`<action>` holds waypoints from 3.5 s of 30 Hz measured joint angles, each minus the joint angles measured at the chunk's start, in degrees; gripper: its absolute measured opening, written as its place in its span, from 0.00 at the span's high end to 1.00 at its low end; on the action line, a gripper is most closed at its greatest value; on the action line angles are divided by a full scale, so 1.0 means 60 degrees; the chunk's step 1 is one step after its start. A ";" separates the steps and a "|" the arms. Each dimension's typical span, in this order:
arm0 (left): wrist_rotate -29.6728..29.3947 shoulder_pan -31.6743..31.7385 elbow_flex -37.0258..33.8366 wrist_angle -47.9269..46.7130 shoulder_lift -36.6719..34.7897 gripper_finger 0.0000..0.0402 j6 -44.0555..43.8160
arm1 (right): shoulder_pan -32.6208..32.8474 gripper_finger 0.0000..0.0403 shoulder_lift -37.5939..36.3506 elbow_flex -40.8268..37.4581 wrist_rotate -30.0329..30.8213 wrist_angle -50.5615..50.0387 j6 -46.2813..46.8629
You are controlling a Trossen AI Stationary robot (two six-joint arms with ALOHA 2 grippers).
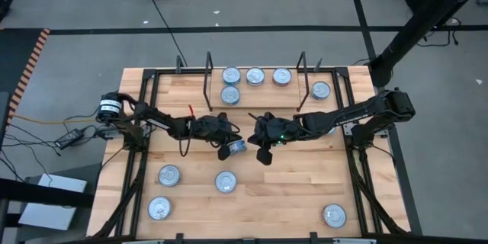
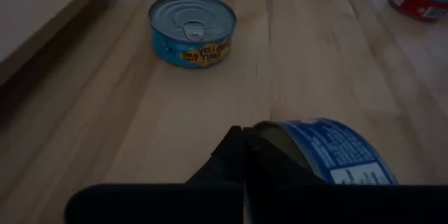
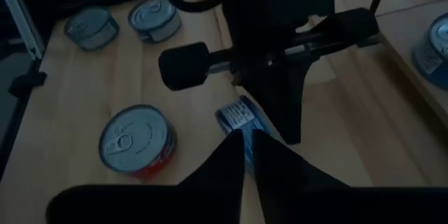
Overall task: Stack canned seafood by type on shelf
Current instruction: Put the blue tuna can on the shelf
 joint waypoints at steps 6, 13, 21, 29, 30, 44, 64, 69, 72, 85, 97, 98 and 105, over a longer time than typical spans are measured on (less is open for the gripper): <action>-0.0142 -0.0004 -0.0004 -0.0270 -0.0657 1.00 -0.0326 | -0.0004 0.76 -0.0060 0.0000 -0.0052 -0.0493 -0.0207; -0.1077 -0.0004 0.0258 -0.2101 -0.2493 1.00 -0.0771 | -0.0095 0.65 -0.0066 0.0000 -0.0768 -0.0928 -0.0214; -0.1478 -0.0125 0.1473 -0.5824 -0.3393 0.98 -0.0768 | -0.0095 0.63 -0.0066 0.0000 -0.0790 -0.0909 -0.0827; -0.1391 -0.0514 0.2930 -0.8817 -0.3316 0.87 -0.0520 | -0.0095 0.63 -0.0066 0.0000 -0.0794 -0.0706 -0.1435; -0.1384 -0.0539 0.3006 -0.8864 -0.3320 0.85 -0.0528 | -0.0081 0.64 -0.0066 0.0000 -0.0794 -0.0708 -0.1332; -0.0113 -0.0428 0.2448 -0.8119 -0.2928 0.69 -0.0209 | 0.0404 0.61 -0.0004 -0.0127 -0.0070 -0.0490 -0.0982; -0.2045 -0.1620 0.2477 -0.7326 -0.1840 0.40 -0.2805 | 0.0419 0.43 0.0000 -0.0091 -0.0271 -0.1252 -0.0925; -0.2076 -0.1636 0.2473 -0.7364 -0.1848 0.35 -0.2621 | 0.0430 0.41 -0.0004 -0.0091 0.0310 -0.1276 -0.0929; -0.2076 -0.1636 0.2512 -0.7270 -0.1812 0.33 -0.2516 | 0.0423 0.41 -0.0002 -0.0091 0.0758 -0.1289 -0.0758; -0.2099 -0.1650 0.2517 -0.6879 -0.1257 0.32 -0.1604 | 0.0309 0.41 0.0000 -0.0091 0.1386 -0.1144 -0.0552; -0.2876 -0.1729 0.2910 -0.6006 -0.0436 0.32 -0.2210 | 0.0211 0.41 -0.0003 -0.0091 0.0179 -0.1402 -0.0876; -0.2911 -0.1771 0.2984 -0.6052 -0.0306 0.32 -0.2060 | 0.0211 0.41 0.0000 -0.0091 0.0152 -0.1429 -0.0944; -0.3159 -0.1840 0.3839 -0.6654 0.0627 0.32 -0.1768 | 0.0211 0.41 0.0000 -0.0091 0.0128 -0.1474 -0.1010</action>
